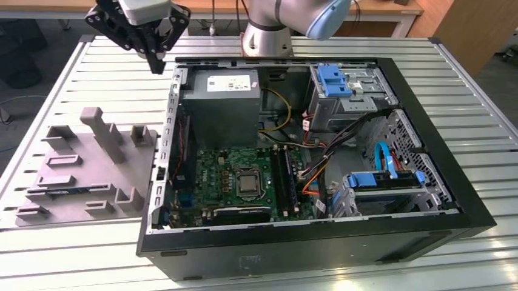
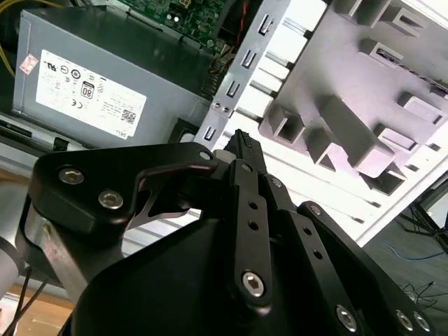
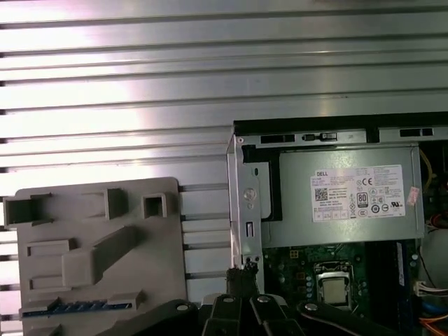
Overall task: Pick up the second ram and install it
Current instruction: 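Reach for the second ram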
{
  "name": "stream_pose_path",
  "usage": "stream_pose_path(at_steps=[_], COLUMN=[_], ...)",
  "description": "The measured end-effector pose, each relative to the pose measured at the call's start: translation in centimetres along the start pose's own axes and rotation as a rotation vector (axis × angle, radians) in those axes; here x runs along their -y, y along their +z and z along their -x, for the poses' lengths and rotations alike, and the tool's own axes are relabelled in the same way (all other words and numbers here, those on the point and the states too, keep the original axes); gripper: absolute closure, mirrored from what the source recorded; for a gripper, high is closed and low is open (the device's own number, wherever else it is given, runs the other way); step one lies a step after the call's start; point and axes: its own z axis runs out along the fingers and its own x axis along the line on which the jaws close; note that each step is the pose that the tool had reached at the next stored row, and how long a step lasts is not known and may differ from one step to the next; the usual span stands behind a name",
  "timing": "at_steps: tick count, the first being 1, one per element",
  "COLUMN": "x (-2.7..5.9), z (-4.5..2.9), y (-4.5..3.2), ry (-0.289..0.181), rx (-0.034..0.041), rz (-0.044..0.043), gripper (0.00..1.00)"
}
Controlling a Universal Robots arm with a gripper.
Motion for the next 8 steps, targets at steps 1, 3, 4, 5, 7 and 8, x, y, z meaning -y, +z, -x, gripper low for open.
stream_pose_path(at_steps=[1, 3, 4, 5, 7, 8], x=[0.02, 0.06, 0.08, 0.1, 0.13, 0.15], z=[-0.25, -0.75, -1.01, -1.25, -1.74, -1.96], y=[-0.01, -0.02, -0.03, -0.03, -0.04, -0.05], ry=[0.0, 0.0, 0.0, 0.0, 0.0, 0.0], rx=[0.0, 0.0001, 0.0002, 0.0002, 0.0006, 0.0007], rz=[-0.0001, -0.0001, -0.0001, -0.0001, 0.0, -0.0001], gripper=[0.89, 0.89, 0.89, 0.89, 0.89, 0.89])
